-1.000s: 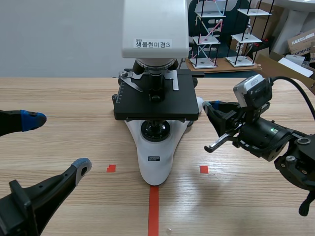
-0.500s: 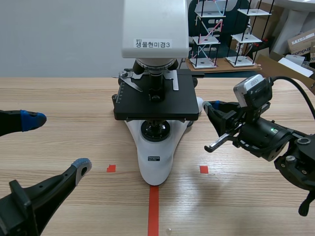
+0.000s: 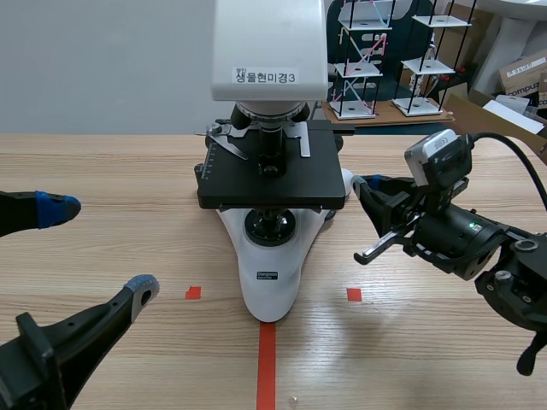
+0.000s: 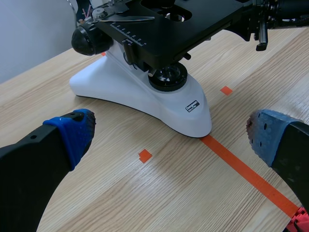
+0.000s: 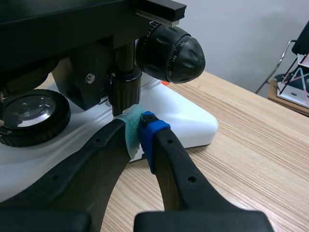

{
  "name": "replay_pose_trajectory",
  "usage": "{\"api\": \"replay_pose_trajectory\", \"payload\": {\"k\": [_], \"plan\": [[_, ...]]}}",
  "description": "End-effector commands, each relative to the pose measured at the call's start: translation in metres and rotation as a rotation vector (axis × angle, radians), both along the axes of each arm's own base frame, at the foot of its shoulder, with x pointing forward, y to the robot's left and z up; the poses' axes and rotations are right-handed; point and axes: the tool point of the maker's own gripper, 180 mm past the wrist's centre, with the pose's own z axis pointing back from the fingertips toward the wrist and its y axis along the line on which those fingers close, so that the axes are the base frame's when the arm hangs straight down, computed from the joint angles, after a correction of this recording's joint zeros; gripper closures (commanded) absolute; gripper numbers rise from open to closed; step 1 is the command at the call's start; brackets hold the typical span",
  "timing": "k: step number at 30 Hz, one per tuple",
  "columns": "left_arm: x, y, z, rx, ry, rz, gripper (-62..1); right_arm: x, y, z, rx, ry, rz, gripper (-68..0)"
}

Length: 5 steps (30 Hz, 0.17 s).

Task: Point at the stage knob

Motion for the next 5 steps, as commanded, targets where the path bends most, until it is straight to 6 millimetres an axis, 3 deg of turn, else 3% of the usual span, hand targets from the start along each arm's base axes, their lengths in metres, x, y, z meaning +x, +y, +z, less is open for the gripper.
{"api": "replay_pose_trajectory", "payload": {"k": [1, 5], "plan": [[0.0011, 0.0004, 0.0051, -0.02, -0.015, 0.006, -62.3, 0.0056, 0.0011, 0.0136, 0.015, -0.04, 0.001, -0.6], [0.0011, 0.0004, 0.0051, -0.02, -0.015, 0.006, -62.3, 0.0056, 0.0011, 0.0135, 0.015, -0.04, 0.002, -0.6]]}}
